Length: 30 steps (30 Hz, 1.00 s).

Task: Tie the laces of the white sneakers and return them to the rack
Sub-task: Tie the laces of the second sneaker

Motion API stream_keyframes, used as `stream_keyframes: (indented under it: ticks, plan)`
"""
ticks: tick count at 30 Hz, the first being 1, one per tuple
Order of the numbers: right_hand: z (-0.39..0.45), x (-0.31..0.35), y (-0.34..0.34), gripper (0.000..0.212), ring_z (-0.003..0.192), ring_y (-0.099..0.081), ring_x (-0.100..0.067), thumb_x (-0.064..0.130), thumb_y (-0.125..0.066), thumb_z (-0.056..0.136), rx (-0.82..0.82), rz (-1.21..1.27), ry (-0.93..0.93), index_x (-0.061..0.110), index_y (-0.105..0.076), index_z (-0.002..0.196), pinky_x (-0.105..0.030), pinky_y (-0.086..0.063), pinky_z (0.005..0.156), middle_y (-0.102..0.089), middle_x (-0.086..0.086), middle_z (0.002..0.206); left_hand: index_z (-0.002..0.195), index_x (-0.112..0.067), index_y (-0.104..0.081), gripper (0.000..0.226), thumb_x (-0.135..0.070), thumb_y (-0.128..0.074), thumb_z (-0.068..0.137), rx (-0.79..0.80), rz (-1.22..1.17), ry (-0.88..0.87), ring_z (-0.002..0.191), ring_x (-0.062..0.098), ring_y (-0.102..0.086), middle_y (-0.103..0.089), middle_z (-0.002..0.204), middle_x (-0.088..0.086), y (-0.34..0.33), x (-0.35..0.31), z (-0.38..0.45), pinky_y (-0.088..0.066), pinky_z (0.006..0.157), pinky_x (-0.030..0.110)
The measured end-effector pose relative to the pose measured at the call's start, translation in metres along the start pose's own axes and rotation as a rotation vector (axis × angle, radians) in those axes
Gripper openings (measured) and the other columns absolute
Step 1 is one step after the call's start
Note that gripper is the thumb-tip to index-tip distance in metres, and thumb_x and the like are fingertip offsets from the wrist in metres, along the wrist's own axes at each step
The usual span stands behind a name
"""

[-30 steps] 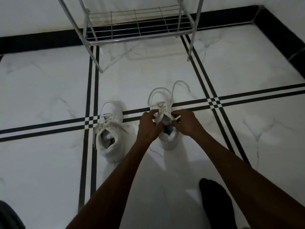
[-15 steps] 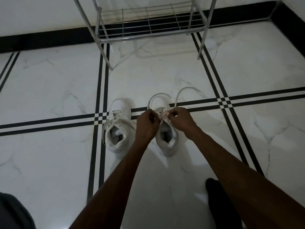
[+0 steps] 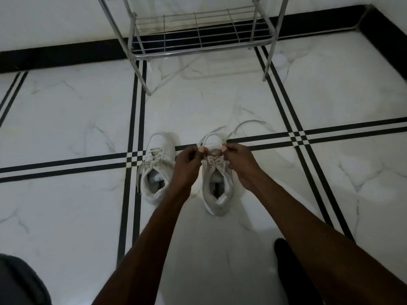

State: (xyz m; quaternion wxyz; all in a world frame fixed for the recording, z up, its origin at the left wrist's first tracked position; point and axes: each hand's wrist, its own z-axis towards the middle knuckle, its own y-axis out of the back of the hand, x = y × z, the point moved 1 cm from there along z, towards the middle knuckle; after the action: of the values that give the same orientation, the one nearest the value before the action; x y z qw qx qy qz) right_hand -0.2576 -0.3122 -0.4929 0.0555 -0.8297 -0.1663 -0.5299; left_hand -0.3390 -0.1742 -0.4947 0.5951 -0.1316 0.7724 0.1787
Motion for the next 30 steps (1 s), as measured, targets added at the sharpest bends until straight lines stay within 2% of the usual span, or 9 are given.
stream_keyframes:
  ticks: [2,5,8,12,17,22,26,28,30]
  plan:
    - [-0.001,0.013,0.0,0.019,0.093,-0.072,-0.017,0.02,-0.063,0.095,0.036,-0.091,0.087,0.01,-0.076,0.104,-0.031,-0.058,0.086,-0.077,-0.004,0.096,0.097,-0.01,-0.076,0.03,-0.032,-0.058,0.103,0.0,-0.002,-0.114,0.099,0.025,-0.073,-0.078,0.099,0.01,0.004,-0.02,0.006,-0.06,0.086,0.049]
    - [-0.008,0.032,-0.002,0.019,0.099,-0.07,-0.017,0.017,-0.061,0.094,0.318,-0.438,0.165,0.008,-0.077,0.098,-0.034,-0.053,0.091,-0.077,-0.005,0.1,0.102,-0.01,-0.077,0.028,-0.031,-0.058,0.103,0.08,0.068,-0.193,0.094,0.029,-0.075,-0.074,0.091,0.0,0.009,-0.042,0.017,-0.065,0.072,0.049]
    - [-0.017,0.048,0.002,0.031,0.096,-0.067,-0.021,0.033,-0.06,0.096,0.531,-0.602,0.214,0.006,-0.074,0.101,-0.036,-0.053,0.087,-0.073,-0.011,0.098,0.1,-0.006,-0.074,0.035,-0.031,-0.05,0.107,0.195,0.188,-0.234,0.082,0.013,-0.069,-0.071,0.088,0.001,0.008,-0.043,0.021,-0.056,0.066,0.028]
    - [-0.011,0.057,0.019,0.033,0.087,-0.069,-0.025,0.047,-0.062,0.092,0.421,-0.67,0.316,0.018,-0.078,0.091,-0.039,-0.055,0.08,-0.075,-0.006,0.088,0.092,-0.007,-0.065,0.047,-0.042,-0.039,0.109,0.309,0.224,-0.127,0.082,0.008,-0.063,-0.068,0.084,0.007,0.001,-0.025,0.015,-0.051,0.077,0.03]
    - [0.003,0.052,0.035,0.01,0.072,-0.07,-0.013,0.024,-0.079,0.078,0.234,-0.845,0.482,0.019,-0.079,0.087,-0.031,-0.055,0.065,-0.076,0.0,0.079,0.107,-0.004,-0.069,0.032,-0.028,-0.048,0.108,0.212,0.161,-0.063,0.082,-0.012,-0.066,-0.072,0.094,-0.007,-0.008,-0.021,0.012,-0.048,0.074,0.007]
    - [0.0,0.038,0.031,0.012,0.069,-0.071,-0.012,0.025,-0.075,0.074,0.103,-0.816,0.608,0.021,-0.079,0.085,-0.038,-0.06,0.065,-0.077,0.002,0.075,0.103,-0.002,-0.071,0.014,-0.012,-0.063,0.099,0.132,0.129,-0.032,0.089,0.01,-0.075,-0.079,0.095,0.007,-0.007,-0.012,0.016,-0.058,0.084,0.025]
    - [-0.004,0.037,0.027,0.01,0.074,-0.069,-0.015,0.027,-0.071,0.08,-0.03,-0.871,0.723,0.022,-0.076,0.086,-0.036,-0.058,0.065,-0.074,0.004,0.077,0.111,0.001,-0.069,0.016,-0.003,-0.057,0.101,0.164,0.064,-0.003,0.087,0.002,-0.075,-0.078,0.092,0.0,-0.005,-0.016,0.014,-0.055,0.077,0.015]
    - [-0.006,0.036,0.024,0.012,0.075,-0.07,-0.014,0.03,-0.07,0.083,-0.047,-0.808,0.744,0.02,-0.075,0.087,-0.037,-0.059,0.067,-0.075,0.005,0.078,0.122,-0.006,-0.068,0.024,-0.006,-0.053,0.103,0.197,0.126,0.001,0.101,0.005,-0.073,-0.077,0.106,0.001,-0.007,-0.018,0.013,-0.052,0.081,0.013]
    - [-0.004,0.034,0.021,0.012,0.078,-0.071,-0.01,0.029,-0.07,0.085,-0.044,-0.721,0.724,0.02,-0.075,0.091,-0.037,-0.06,0.073,-0.076,0.006,0.082,0.141,-0.017,-0.058,0.038,-0.012,-0.05,0.104,0.181,0.342,-0.029,0.124,0.016,-0.063,-0.07,0.13,0.005,-0.008,-0.017,0.015,-0.048,0.096,0.026]
